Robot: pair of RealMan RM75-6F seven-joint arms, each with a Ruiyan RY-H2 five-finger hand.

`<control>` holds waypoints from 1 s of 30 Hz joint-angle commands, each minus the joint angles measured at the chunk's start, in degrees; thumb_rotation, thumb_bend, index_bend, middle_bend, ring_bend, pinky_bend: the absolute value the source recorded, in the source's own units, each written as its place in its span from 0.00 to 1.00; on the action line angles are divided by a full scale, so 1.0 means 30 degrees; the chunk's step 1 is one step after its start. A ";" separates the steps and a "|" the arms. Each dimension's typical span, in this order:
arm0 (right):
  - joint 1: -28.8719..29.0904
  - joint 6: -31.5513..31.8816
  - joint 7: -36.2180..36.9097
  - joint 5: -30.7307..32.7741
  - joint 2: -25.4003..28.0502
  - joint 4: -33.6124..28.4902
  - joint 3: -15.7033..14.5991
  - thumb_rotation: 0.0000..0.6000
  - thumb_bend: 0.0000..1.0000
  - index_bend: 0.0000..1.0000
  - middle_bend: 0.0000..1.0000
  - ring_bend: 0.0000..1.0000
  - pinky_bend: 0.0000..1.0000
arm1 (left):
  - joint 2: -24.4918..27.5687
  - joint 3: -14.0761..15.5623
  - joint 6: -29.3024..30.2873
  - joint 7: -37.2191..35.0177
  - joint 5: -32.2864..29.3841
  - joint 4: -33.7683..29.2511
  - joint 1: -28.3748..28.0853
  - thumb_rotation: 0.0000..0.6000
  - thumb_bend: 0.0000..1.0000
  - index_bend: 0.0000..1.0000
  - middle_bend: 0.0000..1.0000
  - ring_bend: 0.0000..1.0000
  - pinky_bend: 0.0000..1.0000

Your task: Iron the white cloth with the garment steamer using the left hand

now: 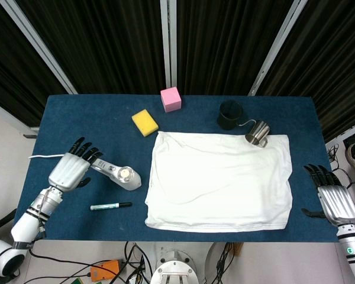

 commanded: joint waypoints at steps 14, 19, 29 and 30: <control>0.0366 -0.1079 0.0125 0.0458 -0.0429 0.0545 -0.0227 1.00 0.17 0.08 0.11 0.00 0.03 | -0.1506 -0.0346 -0.3636 0.4249 -0.4745 -0.0194 -0.3073 1.00 0.14 0.37 0.40 0.30 0.00; 0.0504 -0.1293 0.0257 0.0511 -0.0525 0.0729 -0.0218 1.00 0.17 0.08 0.11 0.00 0.02 | -0.1863 -0.0167 -0.4157 0.5150 -0.6080 0.0042 -0.3713 1.00 0.14 0.37 0.40 0.29 0.00; 0.0621 -0.1576 0.0596 0.0652 -0.0718 0.1099 -0.0268 1.00 0.17 0.08 0.11 0.00 0.01 | -0.2282 0.0467 -0.4337 0.6801 -0.8345 0.0069 -0.4662 1.00 0.14 0.43 0.47 0.34 0.00; 0.0628 -0.1593 0.0619 0.0655 -0.0742 0.1141 -0.0276 1.00 0.17 0.08 0.11 0.00 0.01 | -0.2297 0.0519 -0.4320 0.6880 -0.8486 0.0045 -0.4730 1.00 0.14 0.43 0.47 0.35 0.00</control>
